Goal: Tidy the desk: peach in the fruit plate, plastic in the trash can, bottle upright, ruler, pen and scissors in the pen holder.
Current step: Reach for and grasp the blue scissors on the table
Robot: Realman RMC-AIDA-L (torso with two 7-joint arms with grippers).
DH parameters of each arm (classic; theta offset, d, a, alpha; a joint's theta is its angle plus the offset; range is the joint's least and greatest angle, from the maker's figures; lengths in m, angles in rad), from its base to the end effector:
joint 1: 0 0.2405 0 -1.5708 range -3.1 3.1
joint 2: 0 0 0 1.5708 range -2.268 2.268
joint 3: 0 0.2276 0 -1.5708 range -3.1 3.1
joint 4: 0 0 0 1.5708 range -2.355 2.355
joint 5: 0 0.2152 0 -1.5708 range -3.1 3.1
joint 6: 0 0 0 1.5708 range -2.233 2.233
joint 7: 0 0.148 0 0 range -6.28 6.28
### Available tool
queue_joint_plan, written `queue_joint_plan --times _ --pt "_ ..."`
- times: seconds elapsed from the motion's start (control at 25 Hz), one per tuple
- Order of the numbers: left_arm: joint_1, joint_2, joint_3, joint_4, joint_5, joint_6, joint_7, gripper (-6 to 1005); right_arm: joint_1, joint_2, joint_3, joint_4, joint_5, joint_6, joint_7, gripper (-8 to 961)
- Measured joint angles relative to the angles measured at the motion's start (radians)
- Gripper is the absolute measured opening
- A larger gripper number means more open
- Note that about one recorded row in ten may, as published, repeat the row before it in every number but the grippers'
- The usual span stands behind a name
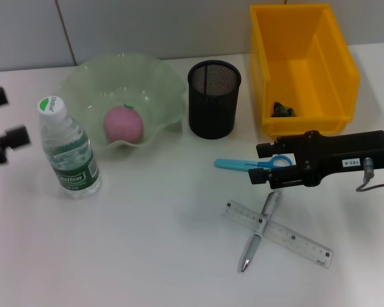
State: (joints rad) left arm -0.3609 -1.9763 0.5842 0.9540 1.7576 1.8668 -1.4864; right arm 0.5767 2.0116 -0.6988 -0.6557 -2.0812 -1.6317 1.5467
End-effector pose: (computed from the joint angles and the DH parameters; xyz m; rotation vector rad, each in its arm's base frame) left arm -0.2445 0.2901 0.1284 -2.5826 -0.4214 -0.8947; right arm 0.2411 0.3271 0.0273 -2.8235 0.7712 0.6075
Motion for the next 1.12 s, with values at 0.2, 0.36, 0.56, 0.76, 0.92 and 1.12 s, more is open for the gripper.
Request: queue_joint_plan --times 0.2,0.36,0.56,0.76,0.92,1.12 --pt "0.008 -0.033 0.052 -0.019 0.027 0.037 0.028 869 -0.003 -0.001 0.000 -0.001 0.000 -0.003 0.003 741" --pt "0.012 -0.048 0.099 -0.057 0.063 0.032 0.079 869 -0.006 -0.001 0.000 -0.002 0.000 -0.003 0.004 740" --pt "0.011 -0.070 0.140 -0.100 0.084 0.030 0.151 869 -0.008 -0.001 -0.001 -0.002 0.000 -0.003 0.009 740" --pt "0.011 -0.085 0.167 -0.143 0.089 0.017 0.224 870 -0.006 0.000 -0.010 -0.011 -0.004 -0.004 0.033 741" --pt "0.002 -0.085 0.175 -0.216 0.089 -0.001 0.289 870 -0.007 0.006 -0.044 -0.070 -0.010 -0.004 0.078 741" --pt "0.001 -0.087 0.195 -0.248 0.089 -0.022 0.325 870 -0.006 0.010 -0.082 -0.124 -0.012 -0.006 0.125 740"
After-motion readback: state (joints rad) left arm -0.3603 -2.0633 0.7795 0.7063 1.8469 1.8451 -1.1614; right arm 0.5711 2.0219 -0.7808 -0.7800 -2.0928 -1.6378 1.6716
